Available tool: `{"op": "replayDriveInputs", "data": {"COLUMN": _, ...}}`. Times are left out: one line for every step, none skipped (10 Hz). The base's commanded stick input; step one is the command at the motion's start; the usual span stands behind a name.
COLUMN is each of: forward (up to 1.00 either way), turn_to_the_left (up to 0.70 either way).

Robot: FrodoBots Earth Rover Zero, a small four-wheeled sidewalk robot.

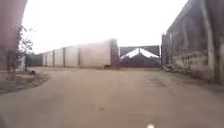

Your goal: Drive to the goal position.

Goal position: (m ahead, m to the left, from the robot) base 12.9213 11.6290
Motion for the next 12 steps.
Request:
{"op": "replayDriveInputs", "data": {"forward": 0.70, "turn_to_the_left": 0.00}}
{"op": "replayDriveInputs", "data": {"forward": 0.70, "turn_to_the_left": 0.00}}
{"op": "replayDriveInputs", "data": {"forward": 0.70, "turn_to_the_left": 0.00}}
{"op": "replayDriveInputs", "data": {"forward": 0.70, "turn_to_the_left": 0.00}}
{"op": "replayDriveInputs", "data": {"forward": 0.70, "turn_to_the_left": 0.02}}
{"op": "replayDriveInputs", "data": {"forward": 0.70, "turn_to_the_left": 0.02}}
{"op": "replayDriveInputs", "data": {"forward": 0.70, "turn_to_the_left": 0.02}}
{"op": "replayDriveInputs", "data": {"forward": 0.70, "turn_to_the_left": 0.02}}
{"op": "replayDriveInputs", "data": {"forward": 0.70, "turn_to_the_left": 0.02}}
{"op": "replayDriveInputs", "data": {"forward": 0.70, "turn_to_the_left": 0.25}}
{"op": "replayDriveInputs", "data": {"forward": 0.70, "turn_to_the_left": 0.33}}
{"op": "replayDriveInputs", "data": {"forward": 0.70, "turn_to_the_left": 0.29}}
